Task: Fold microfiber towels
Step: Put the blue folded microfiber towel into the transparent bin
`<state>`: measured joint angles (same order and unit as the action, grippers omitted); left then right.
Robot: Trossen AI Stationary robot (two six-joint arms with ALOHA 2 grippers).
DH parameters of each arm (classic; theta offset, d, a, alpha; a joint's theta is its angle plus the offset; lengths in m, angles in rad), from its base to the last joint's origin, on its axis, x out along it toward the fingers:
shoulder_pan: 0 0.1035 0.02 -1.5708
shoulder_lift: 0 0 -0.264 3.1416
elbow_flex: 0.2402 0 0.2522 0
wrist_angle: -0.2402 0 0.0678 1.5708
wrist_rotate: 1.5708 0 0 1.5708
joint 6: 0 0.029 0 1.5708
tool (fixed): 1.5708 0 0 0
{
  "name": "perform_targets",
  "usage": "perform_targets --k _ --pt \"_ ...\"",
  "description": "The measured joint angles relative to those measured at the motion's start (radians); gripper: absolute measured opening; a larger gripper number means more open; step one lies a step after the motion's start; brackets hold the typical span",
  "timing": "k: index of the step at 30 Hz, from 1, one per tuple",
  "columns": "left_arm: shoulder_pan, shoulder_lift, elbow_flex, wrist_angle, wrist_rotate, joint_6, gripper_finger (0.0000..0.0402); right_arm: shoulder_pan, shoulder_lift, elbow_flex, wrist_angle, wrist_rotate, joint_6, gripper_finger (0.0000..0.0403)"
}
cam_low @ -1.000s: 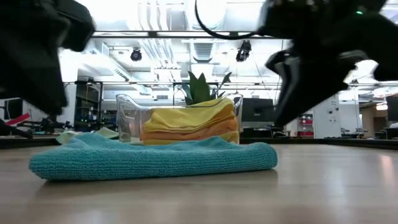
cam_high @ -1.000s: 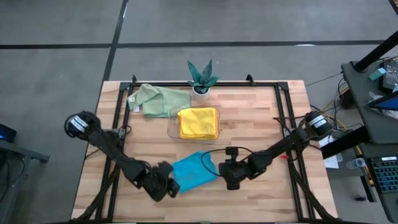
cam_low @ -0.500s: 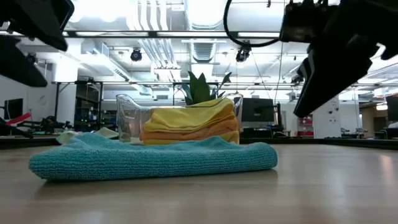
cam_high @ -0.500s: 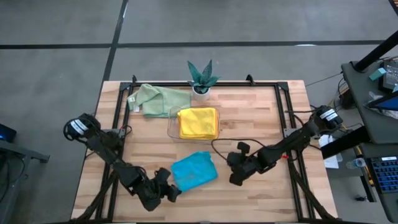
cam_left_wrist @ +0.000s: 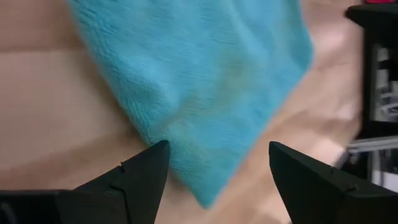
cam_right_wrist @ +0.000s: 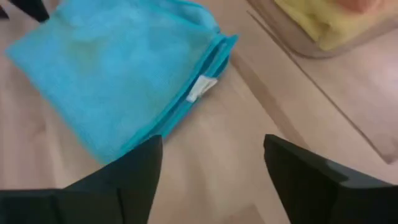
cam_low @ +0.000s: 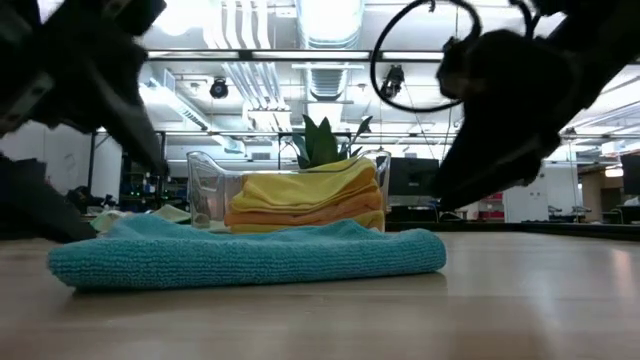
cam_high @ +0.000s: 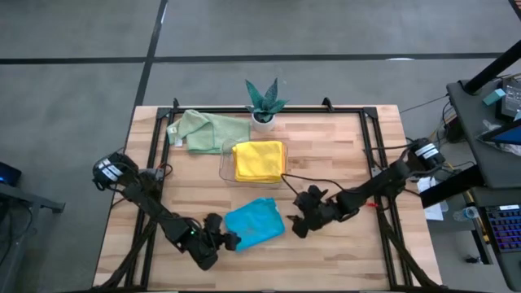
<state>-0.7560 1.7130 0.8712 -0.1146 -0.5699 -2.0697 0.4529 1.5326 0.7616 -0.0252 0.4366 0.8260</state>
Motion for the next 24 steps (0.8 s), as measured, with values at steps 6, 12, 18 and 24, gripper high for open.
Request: perform_targets --k 6,12,18,24 --pt "0.024 0.000 -0.048 0.000 0.039 0.004 0.0260 -0.054 0.069 0.002 0.119 -0.087 -0.006 0.0287" --pt "0.029 -0.004 -0.070 0.011 0.049 0.014 0.0260 -0.091 0.148 0.000 0.263 -0.179 0.012 0.0286" --pt "0.051 -0.004 -0.073 0.017 0.047 0.071 0.0260 -0.119 0.205 0.012 0.359 -0.223 0.021 0.0288" --pt "0.086 0.019 -0.076 0.059 0.018 0.162 0.0251 -0.120 0.243 0.059 0.399 -0.240 -0.014 0.0283"
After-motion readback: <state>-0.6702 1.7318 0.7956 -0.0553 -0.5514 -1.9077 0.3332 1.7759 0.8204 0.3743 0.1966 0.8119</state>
